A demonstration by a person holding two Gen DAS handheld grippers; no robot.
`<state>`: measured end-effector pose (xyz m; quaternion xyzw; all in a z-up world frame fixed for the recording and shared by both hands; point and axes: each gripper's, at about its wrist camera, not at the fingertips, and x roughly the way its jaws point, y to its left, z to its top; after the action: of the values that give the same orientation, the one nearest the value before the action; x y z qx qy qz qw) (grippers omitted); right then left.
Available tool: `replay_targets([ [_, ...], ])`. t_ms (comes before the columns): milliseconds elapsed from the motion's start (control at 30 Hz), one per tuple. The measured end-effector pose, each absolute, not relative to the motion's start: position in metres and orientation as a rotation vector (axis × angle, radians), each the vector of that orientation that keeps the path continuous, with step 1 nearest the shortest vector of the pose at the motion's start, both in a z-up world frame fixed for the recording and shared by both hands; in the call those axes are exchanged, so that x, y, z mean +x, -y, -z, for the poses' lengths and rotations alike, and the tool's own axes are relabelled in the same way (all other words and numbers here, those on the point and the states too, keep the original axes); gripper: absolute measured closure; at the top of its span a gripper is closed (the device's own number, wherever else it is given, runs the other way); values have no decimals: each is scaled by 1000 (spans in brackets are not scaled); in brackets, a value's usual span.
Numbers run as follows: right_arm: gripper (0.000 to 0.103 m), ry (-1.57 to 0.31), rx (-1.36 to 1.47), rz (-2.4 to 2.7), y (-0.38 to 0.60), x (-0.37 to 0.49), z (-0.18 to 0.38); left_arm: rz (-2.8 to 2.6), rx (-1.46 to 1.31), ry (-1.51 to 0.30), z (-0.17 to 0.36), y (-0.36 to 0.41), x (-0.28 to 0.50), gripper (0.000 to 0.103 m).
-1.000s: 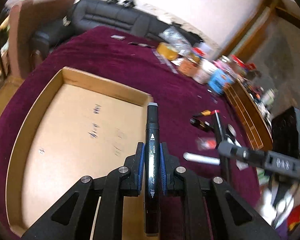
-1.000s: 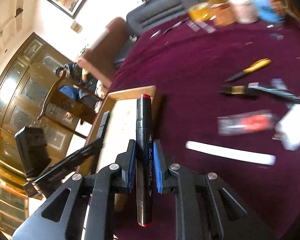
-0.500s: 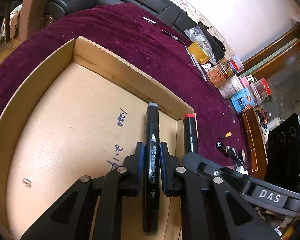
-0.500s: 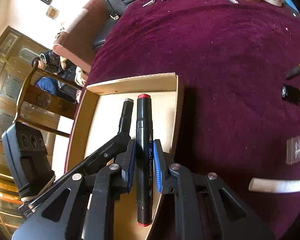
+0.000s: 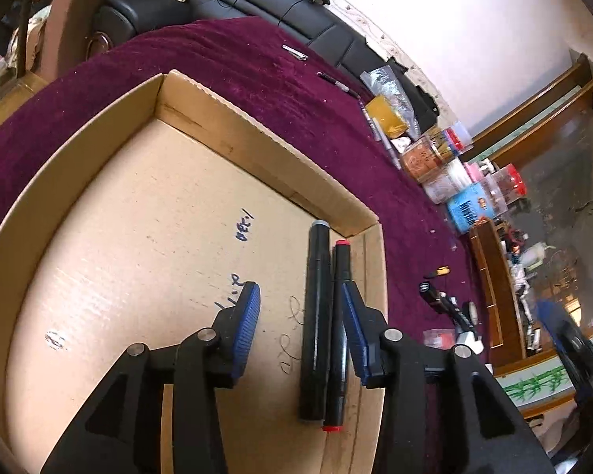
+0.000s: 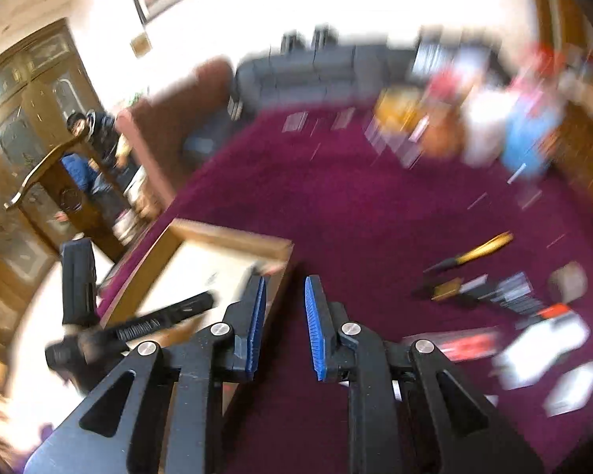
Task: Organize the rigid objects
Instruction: 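Carry both markers into the cardboard box and open both tools, then grasp the white plastic bottle with the right tool, then grasp the white marker with the left tool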
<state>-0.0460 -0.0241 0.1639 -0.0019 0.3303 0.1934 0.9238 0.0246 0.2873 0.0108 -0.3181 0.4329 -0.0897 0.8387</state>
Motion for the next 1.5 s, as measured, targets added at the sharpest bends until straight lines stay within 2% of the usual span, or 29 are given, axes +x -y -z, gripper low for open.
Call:
replay_targets([
  [67,4,-574,-63,-312,63,-79,-171,205,-663,-880,-21,-286,19,67],
  [100,0,-566,-77,-269,85,-90,-168,218,-657,-865,-29,-284,15,67],
  [167,0,-629,-103,-185,121,-101,-158,274,-635,-814,-54,-274,-2,65],
  [200,0,-672,-97,-155,143,-107,-150,303,-602,-783,-71,-263,-13,57],
  [233,1,-710,-68,-127,167,-115,-140,319,-577,-762,-82,-255,-22,46],
  [333,9,-836,39,-81,222,-140,-106,381,-488,-681,-114,-220,-54,26],
  [367,13,-879,78,-82,236,-149,-95,402,-449,-670,-120,-205,-62,25],
  [467,34,-967,189,-154,256,-174,-76,448,-336,-696,-122,-164,-69,25],
  [700,36,-1096,421,-405,236,-180,-40,462,-210,-816,-92,-108,-58,25],
  [767,52,-1152,411,-396,218,-165,-28,450,-181,-818,-90,-101,-62,25],
  [833,60,-1139,356,-377,207,-157,-26,443,-142,-820,-90,-97,-63,26],
  [867,68,-1136,307,-357,200,-152,-27,441,-121,-824,-89,-94,-62,26],
  [933,78,-1111,217,-303,191,-138,-27,435,-82,-839,-83,-87,-60,33],
  [1000,78,-1074,121,-249,183,-127,-26,430,-22,-857,-77,-78,-55,38],
  [1333,78,-1075,163,-248,193,-108,-27,423,430,-924,-19,-6,-9,40],
  [1367,78,-1077,174,-250,195,-108,-27,422,442,-946,-13,-3,-7,46],
  [1433,78,-1078,190,-252,199,-109,-27,493,385,-987,-12,-4,-9,82],
  [1500,78,-1073,188,-253,202,-113,-28,535,348,-1030,-13,-6,-18,92],
])
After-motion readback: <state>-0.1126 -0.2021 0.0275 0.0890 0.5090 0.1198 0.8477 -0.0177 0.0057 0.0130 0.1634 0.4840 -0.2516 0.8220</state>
